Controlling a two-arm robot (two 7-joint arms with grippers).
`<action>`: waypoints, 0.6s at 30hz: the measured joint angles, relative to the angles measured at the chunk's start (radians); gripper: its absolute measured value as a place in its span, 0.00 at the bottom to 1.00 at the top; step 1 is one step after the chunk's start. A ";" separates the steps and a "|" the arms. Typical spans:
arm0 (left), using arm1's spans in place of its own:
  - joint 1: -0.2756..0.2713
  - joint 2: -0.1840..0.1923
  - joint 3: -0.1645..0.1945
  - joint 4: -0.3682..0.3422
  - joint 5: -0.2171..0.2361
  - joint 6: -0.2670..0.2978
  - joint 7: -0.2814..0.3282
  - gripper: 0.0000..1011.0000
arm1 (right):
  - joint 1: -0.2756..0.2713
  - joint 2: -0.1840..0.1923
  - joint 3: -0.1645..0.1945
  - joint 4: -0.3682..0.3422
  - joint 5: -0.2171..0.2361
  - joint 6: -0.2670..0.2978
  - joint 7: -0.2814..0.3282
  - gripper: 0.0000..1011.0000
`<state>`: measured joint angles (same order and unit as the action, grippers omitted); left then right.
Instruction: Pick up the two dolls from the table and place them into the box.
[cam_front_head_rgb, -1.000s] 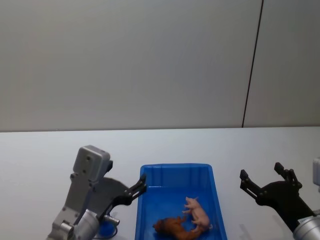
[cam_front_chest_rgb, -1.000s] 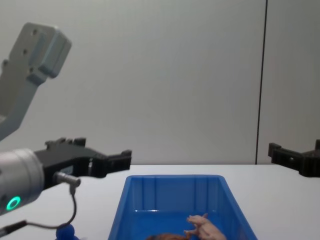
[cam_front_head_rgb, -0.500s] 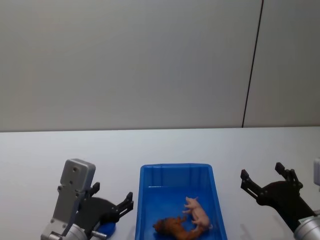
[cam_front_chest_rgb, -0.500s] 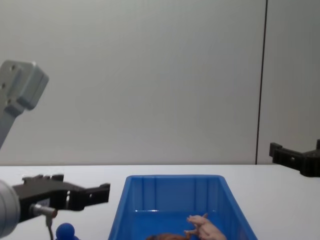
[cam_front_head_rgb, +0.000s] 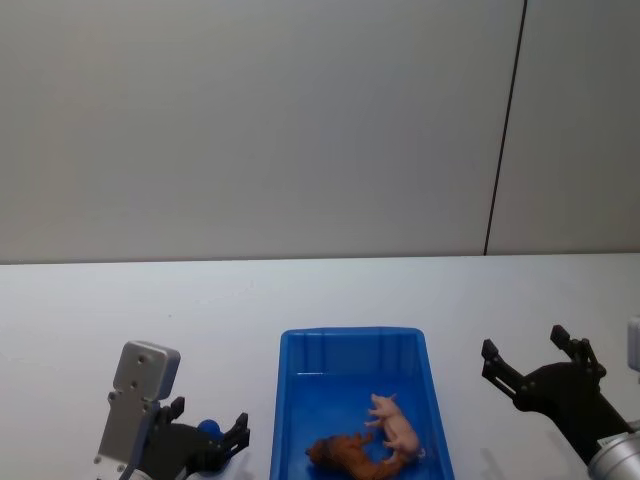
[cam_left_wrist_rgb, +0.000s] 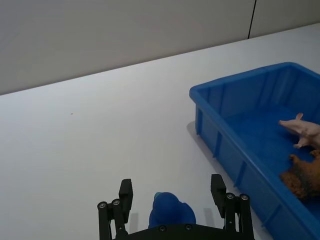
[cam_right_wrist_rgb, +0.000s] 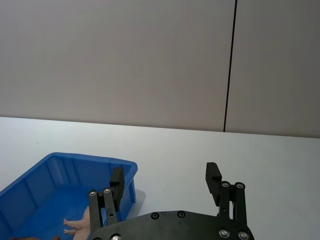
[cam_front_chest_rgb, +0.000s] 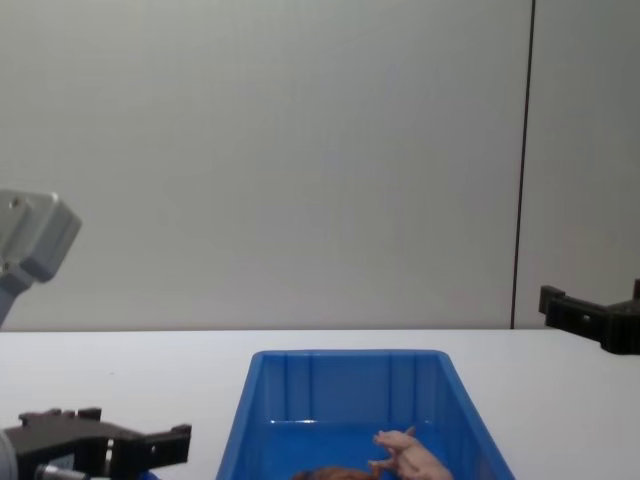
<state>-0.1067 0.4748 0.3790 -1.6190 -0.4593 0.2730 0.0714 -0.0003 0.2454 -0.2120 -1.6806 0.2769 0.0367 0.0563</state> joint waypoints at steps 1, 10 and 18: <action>0.000 -0.001 0.000 0.004 0.000 0.001 0.000 0.98 | 0.000 0.000 0.000 0.000 0.000 0.000 0.000 0.99; -0.010 -0.013 -0.002 0.056 0.007 0.014 -0.009 0.77 | 0.000 0.000 0.000 0.000 0.000 0.000 0.000 0.99; -0.013 -0.018 -0.004 0.077 0.015 0.014 -0.012 0.49 | 0.000 0.000 0.000 0.000 0.000 0.000 0.000 0.99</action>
<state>-0.1193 0.4571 0.3746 -1.5416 -0.4439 0.2866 0.0593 -0.0004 0.2454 -0.2120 -1.6805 0.2769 0.0368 0.0564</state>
